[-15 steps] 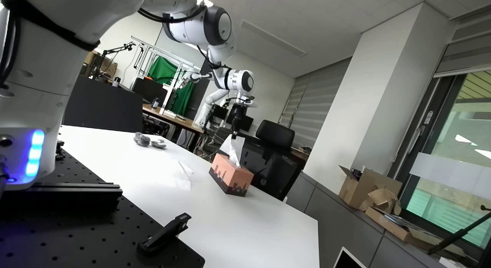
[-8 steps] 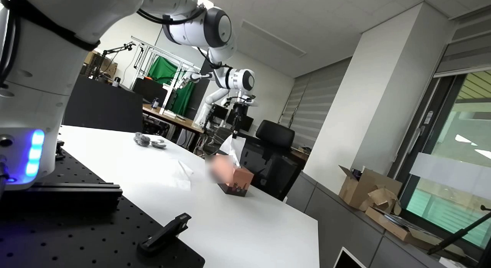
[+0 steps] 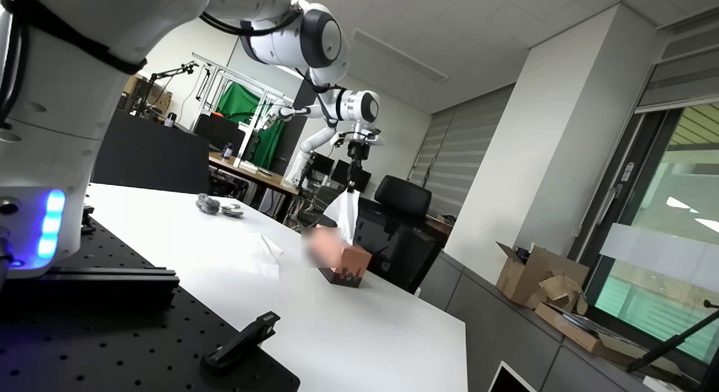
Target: Pick up a tissue and put it on the table
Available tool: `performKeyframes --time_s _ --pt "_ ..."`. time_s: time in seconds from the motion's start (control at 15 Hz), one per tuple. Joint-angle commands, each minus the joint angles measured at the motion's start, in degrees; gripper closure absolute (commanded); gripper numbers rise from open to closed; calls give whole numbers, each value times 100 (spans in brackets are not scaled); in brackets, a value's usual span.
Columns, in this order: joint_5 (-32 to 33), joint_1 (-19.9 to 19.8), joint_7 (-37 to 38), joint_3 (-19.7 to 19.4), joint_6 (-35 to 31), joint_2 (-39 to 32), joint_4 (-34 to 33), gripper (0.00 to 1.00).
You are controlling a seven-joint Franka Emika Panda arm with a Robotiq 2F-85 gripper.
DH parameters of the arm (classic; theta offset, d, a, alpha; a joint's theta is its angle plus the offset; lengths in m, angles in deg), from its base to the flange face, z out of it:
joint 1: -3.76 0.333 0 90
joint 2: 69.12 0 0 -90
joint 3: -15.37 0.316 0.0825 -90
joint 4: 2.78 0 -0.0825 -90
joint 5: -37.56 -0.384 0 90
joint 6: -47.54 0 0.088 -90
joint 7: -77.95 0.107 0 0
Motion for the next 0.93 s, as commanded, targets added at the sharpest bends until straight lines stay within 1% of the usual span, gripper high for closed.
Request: performKeyframes --time_s 0.0,0.2,0.47,0.67,0.87 --pt "-75 -46 -259 78 294 303 -252 100" --pt "-87 -20 -629 135 483 622 -260 100" --pt "-134 28 -1309 321 888 1033 -177 100" --pt "-202 89 -1922 513 1396 1225 -117 100" --pt "-146 200 -2469 672 2044 1205 -51 100"
